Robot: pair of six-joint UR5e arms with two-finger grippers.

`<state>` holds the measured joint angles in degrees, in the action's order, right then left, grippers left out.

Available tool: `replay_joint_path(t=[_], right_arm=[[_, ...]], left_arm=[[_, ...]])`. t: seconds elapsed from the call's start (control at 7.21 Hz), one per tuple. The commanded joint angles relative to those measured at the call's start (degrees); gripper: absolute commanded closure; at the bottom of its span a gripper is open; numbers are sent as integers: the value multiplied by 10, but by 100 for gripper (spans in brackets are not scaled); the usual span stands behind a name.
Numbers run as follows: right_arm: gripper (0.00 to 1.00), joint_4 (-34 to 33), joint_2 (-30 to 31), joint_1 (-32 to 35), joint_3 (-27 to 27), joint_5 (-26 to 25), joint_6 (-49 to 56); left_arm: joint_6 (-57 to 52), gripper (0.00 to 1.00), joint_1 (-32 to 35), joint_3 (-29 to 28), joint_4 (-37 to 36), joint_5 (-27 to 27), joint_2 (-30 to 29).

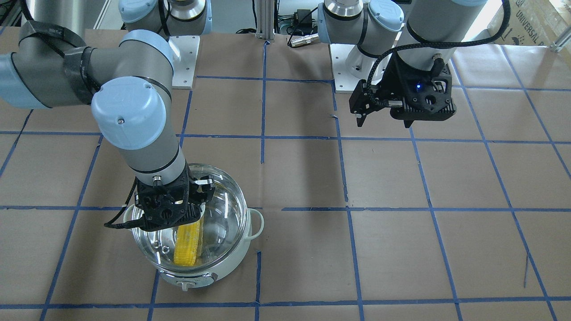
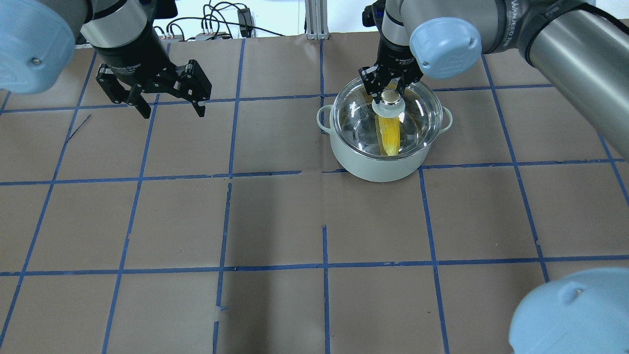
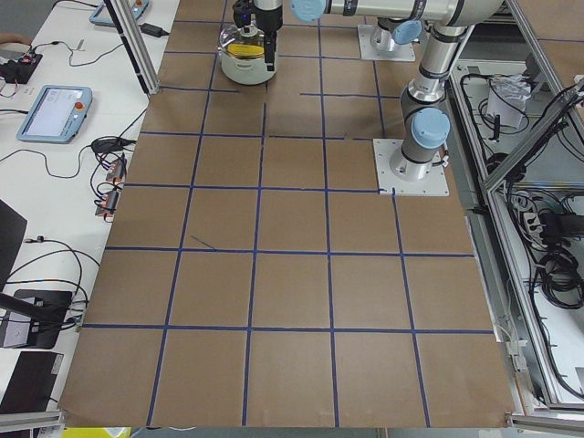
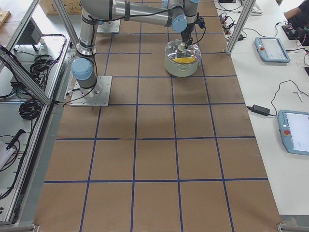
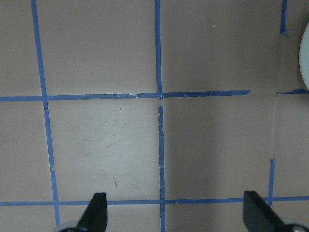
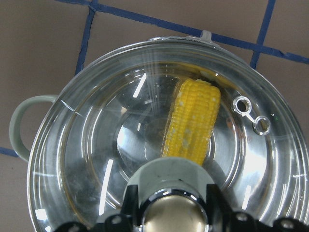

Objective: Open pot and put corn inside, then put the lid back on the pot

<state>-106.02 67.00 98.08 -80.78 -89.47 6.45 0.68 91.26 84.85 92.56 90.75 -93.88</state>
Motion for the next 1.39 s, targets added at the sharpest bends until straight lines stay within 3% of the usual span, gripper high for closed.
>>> replay_joint_path(t=[0.0, 0.28, 0.42, 0.83, 1.25], right_arm=[[60, -1, 0, 0, 2, 4, 1], [55, -1, -3, 0, 4, 4, 0], [48, -3, -3, 0, 4, 3, -1], [4, -23, -1, 1, -2, 4, -7], [1, -28, 37, -5, 11, -6, -7]], left_arm=[[-1, 0, 1, 3, 7, 0, 11], [-1, 0, 1, -3, 1, -1, -6], [-1, 0, 1, -5, 1, -1, -5], [-3, 0, 1, -6, 2, 0, 1], [-3, 0, 1, -2, 1, 0, -2]])
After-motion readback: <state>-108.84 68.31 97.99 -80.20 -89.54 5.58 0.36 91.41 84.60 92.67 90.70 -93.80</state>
